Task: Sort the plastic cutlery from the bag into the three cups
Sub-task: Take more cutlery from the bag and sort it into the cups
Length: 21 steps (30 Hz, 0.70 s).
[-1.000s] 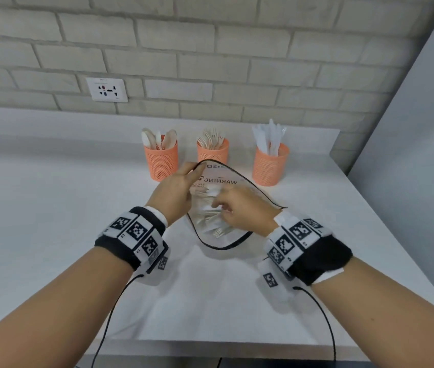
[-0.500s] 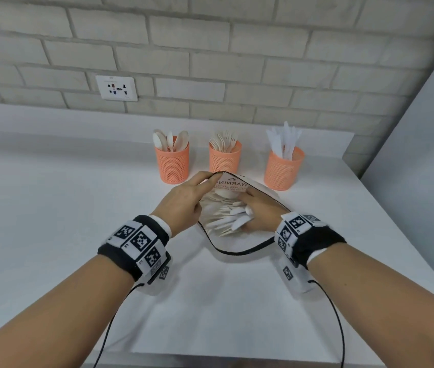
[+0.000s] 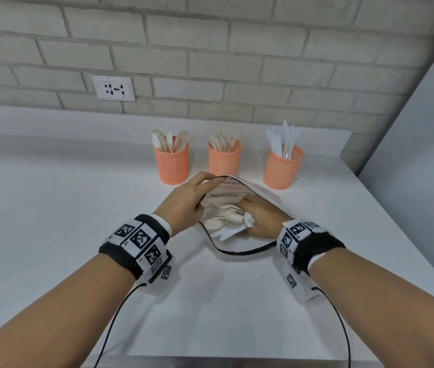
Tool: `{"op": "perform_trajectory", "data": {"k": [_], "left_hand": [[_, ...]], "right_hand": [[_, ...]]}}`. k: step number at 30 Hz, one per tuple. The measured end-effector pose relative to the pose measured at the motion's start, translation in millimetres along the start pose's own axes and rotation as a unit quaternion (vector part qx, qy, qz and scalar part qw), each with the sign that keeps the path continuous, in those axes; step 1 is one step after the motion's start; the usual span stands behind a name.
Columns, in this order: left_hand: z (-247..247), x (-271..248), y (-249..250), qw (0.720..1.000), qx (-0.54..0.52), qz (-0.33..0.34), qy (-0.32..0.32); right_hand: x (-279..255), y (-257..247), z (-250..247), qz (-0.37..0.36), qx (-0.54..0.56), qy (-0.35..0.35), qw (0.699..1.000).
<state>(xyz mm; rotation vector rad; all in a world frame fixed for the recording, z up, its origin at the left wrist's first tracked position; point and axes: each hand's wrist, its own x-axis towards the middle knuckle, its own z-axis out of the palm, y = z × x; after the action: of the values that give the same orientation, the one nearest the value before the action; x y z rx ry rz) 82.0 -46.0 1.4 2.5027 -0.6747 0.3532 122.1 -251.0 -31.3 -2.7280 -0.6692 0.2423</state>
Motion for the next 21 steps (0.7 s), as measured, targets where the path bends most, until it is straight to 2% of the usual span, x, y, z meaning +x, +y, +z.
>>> {"op": "perform_trajectory", "data": {"k": [3,5,10,14,17,19,21], "left_hand": [[2,1,1,1.000,-0.008,0.005,0.010],[0,2,0,1.000,-0.007,0.000,0.017],[-10,2,-6,0.999,-0.028,0.003,0.030],[-18,2,-13,0.998,-0.032,-0.013,0.048],[-17,3,-14,0.998,-0.042,-0.022,0.038],[-15,3,-12,0.997,-0.059,-0.036,0.029],[-13,3,-9,0.996,-0.069,-0.049,0.019]], "right_hand": [[-2,-3,3,-0.049,-0.019,0.023,0.998],[-3,-7,4,-0.055,-0.017,0.039,0.998],[-4,-7,-5,-0.004,0.047,0.001,0.999],[-4,1,-15,0.048,0.093,0.013,0.994],[-5,3,-20,0.048,0.129,0.006,0.990],[-8,0,-20,-0.007,0.177,0.026,0.984],[-9,-4,-15,-0.057,0.214,0.017,0.975]]}}
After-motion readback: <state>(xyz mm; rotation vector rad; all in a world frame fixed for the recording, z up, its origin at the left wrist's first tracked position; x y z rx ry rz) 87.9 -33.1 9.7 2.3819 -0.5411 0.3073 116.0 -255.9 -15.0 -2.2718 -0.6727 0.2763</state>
